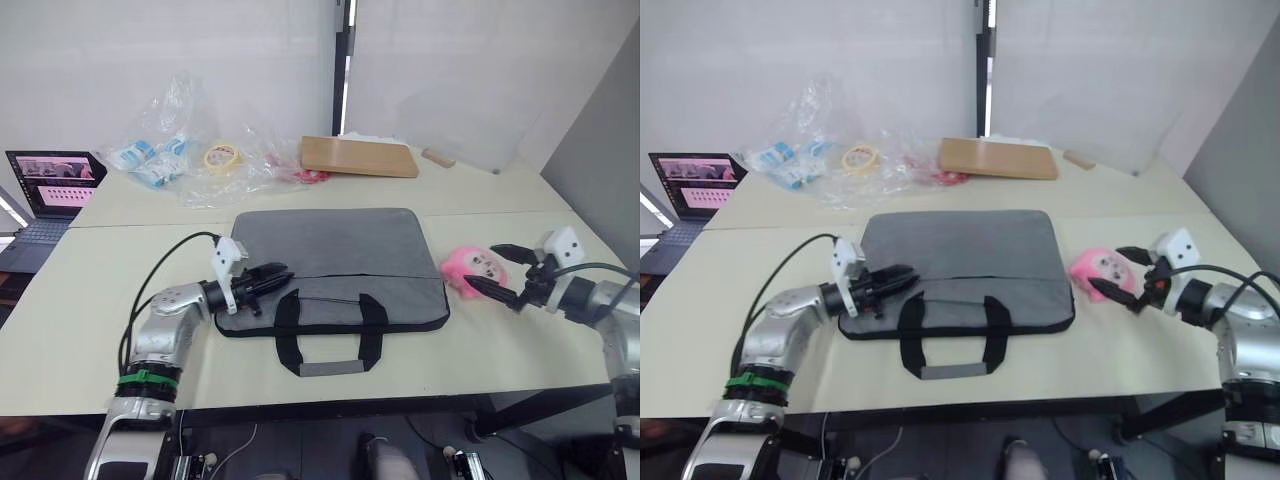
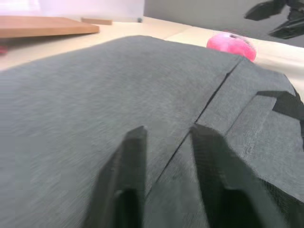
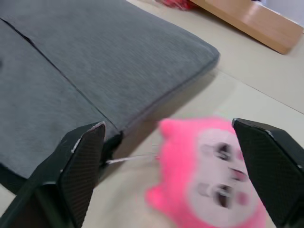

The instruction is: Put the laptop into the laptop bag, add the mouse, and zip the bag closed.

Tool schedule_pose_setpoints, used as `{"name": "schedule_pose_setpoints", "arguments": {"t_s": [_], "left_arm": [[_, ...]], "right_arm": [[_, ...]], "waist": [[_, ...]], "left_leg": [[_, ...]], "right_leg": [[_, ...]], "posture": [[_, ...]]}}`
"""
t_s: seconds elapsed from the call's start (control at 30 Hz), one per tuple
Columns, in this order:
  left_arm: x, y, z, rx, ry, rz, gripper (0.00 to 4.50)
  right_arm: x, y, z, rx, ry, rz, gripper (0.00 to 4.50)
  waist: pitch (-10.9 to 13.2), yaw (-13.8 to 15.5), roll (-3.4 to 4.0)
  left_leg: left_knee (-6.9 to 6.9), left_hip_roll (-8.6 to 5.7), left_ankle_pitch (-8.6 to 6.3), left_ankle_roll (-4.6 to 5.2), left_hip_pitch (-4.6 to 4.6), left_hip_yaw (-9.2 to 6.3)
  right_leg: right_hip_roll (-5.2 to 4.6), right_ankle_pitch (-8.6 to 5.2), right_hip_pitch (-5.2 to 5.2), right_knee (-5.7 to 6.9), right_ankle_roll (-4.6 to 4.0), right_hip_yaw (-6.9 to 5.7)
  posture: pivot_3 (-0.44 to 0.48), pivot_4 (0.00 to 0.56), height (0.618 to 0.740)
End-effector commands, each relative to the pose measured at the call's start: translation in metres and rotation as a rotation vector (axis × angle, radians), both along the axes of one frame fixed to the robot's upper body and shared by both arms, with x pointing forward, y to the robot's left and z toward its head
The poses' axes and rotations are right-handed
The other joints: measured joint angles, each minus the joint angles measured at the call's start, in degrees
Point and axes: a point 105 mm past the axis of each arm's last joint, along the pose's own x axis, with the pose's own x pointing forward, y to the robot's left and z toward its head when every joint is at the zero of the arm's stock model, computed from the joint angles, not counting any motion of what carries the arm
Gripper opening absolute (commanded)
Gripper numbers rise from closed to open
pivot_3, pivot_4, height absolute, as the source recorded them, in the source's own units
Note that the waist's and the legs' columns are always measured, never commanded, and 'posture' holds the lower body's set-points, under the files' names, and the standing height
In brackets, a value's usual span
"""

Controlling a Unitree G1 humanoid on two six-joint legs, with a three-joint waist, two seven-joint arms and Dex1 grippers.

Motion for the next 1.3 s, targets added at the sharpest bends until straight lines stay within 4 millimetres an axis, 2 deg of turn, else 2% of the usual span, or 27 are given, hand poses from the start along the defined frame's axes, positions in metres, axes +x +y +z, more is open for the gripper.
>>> {"name": "schedule_pose_setpoints", "arguments": {"t_s": [0.03, 0.13, 0.2, 0.4, 0.5, 0.63, 0.77, 1.2, 1.3], "left_arm": [[-0.005, 0.025, 0.037, -0.006, -0.098, 0.062, 2.88], [-0.016, 0.081, 0.055, 0.056, -0.131, 0.222, 3.86], [-0.025, 0.114, 0.055, 0.116, -0.127, 0.322, 4.45], [-0.044, 0.198, 0.048, 0.263, -0.042, 0.601, 4.45], [-0.049, 0.225, 0.042, 0.347, -0.015, 0.687, 4.45], [-0.052, 0.243, 0.039, 0.439, -0.007, 0.719, 4.45], [-0.05, 0.251, 0.045, 0.413, -0.013, 0.736, 4.45], [-0.046, 0.242, 0.038, 0.397, -0.014, 0.695, 4.45], [-0.045, 0.244, 0.043, 0.395, -0.029, 0.705, 4.45]], "right_arm": [[-0.004, -0.007, 0.041, -0.009, -0.109, 0.017, 4.5], [-0.001, -0.028, 0.059, -0.124, -0.153, -0.032, 4.5], [0.003, -0.041, 0.065, -0.213, -0.189, -0.081, 4.5], [0.009, -0.063, 0.062, -0.282, -0.16, -0.139, 4.5], [0.009, -0.076, 0.054, -0.294, -0.126, -0.175, 4.5], [0.008, -0.088, 0.045, -0.281, -0.087, -0.212, 4.5], [0.006, -0.093, 0.04, -0.278, -0.068, -0.222, 4.5], [0.006, -0.098, 0.038, -0.254, -0.078, -0.244, 4.5], [0.006, -0.099, 0.037, -0.251, -0.078, -0.248, 4.5]], "waist": [[0.03, 0.05, -0.01], [0.06, -0.3, 0.0], [0.07, -0.81, 0.01], [0.25, -1.59, 0.03], [0.43, -1.58, 0.06], [0.46, -1.6, 0.1], [0.47, -1.58, 0.09], [0.47, -1.58, 0.08], [0.47, -1.57, 0.08]], "left_leg": [[-0.01, 0.0, 0.0, -0.01, -0.01, -0.02], [-0.09, -0.04, 0.01, -0.06, -0.09, 0.04], [-0.28, -0.09, 0.09, -0.21, -0.03, 0.1], [-0.52, -0.13, 0.32, -0.82, -0.1, 0.1], [-0.56, -0.05, 0.47, -1.12, -0.13, -0.03], [-0.57, 0.03, 0.53, -1.23, -0.27, -0.07], [-0.55, 0.07, 0.53, -1.22, -0.46, -0.06], [-0.55, 0.14, 0.53, -1.21, -0.48, -0.08], [-0.54, 0.13, 0.53, -1.21, -0.49, -0.08]], "right_leg": [[-0.01, 0.0, -0.01, -0.02, 0.0, -0.03], [-0.05, 0.0, -0.26, 0.0, 0.0, -0.03], [-0.04, 0.0, -0.63, 0.04, -0.01, -0.04], [-0.06, -0.27, -0.64, 0.12, -0.43, -0.87], [-0.06, -0.35, -0.64, 0.28, -0.59, -1.06], [-0.09, -0.42, -0.63, 0.49, -0.71, -1.06], [-0.08, -0.42, -0.62, 0.5, -0.7, -1.05], [-0.12, -0.41, -0.63, 0.51, -0.7, -1.06], [-0.12, -0.4, -0.63, 0.51, -0.69, -1.06]], "posture": [[0.0, 0.15, 0.74], [0.0, 0.15, 0.74], [0.0, 0.15, 0.74], [0.0, 0.15, 0.74], [0.0, 0.15, 0.74], [0.0, 0.15, 0.74], [0.0, 0.15, 0.74], [0.0, 0.15, 0.74], [0.0, 0.15, 0.74]]}}
